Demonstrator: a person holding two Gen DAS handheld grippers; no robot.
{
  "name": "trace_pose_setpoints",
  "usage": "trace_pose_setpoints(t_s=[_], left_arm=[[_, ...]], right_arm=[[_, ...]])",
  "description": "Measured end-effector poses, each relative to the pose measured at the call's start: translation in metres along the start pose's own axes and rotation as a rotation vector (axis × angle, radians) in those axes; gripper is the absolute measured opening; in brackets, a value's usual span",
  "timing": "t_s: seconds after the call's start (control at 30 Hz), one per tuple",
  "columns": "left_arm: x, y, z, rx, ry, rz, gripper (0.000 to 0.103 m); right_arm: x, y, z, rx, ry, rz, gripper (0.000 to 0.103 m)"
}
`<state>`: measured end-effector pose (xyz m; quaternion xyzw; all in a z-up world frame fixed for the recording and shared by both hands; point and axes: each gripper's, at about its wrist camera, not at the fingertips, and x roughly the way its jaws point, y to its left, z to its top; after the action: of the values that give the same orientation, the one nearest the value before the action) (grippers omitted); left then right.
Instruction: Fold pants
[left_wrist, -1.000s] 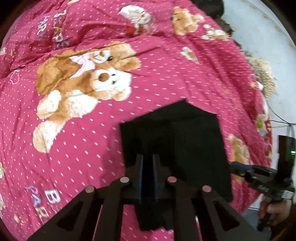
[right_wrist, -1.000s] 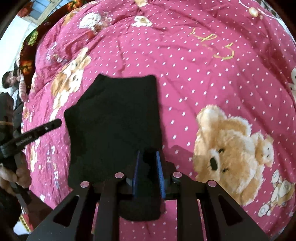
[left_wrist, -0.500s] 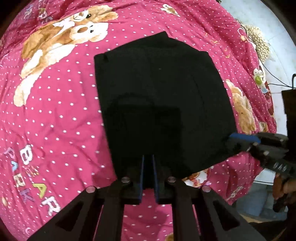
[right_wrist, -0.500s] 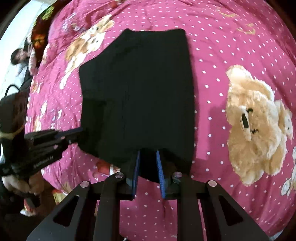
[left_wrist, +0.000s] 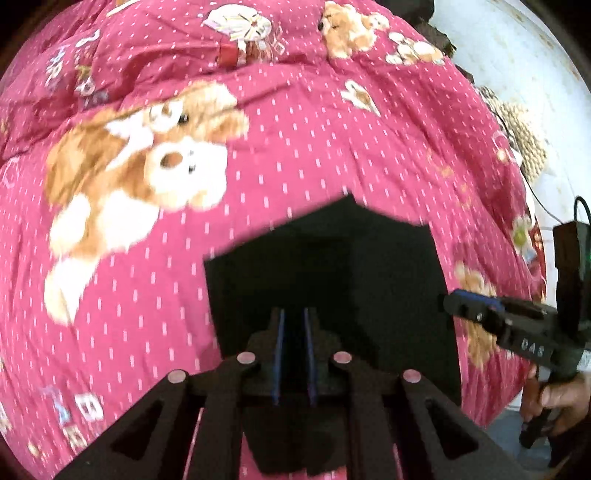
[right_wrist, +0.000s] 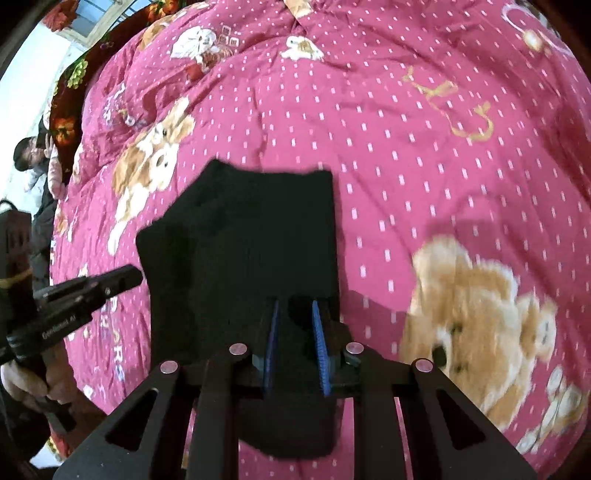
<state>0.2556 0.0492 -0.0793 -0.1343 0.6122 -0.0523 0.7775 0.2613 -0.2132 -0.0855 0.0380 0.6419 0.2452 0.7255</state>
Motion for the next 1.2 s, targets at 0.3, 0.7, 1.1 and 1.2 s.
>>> trace_pose_setpoints(t_s=[0.3, 0.7, 1.1, 1.2], left_arm=[[0.034, 0.016, 0.014, -0.004, 0.045, 0.03, 0.016], [-0.009, 0.009, -0.026, 0.004, 0.02, 0.024, 0.017], [-0.005, -0.017, -0.114, 0.032, 0.114, 0.037, 0.018], [-0.005, -0.016, -0.122, 0.012, 0.115, 0.043, 0.021]], right_arm=[[0.035, -0.004, 0.042, -0.017, 0.039, -0.025, 0.018], [0.004, 0.015, 0.019, -0.078, 0.017, -0.055, 0.035], [0.0, 0.047, -0.057, -0.203, 0.079, -0.097, 0.037], [0.011, 0.049, -0.075, -0.226, 0.125, -0.131, 0.037]])
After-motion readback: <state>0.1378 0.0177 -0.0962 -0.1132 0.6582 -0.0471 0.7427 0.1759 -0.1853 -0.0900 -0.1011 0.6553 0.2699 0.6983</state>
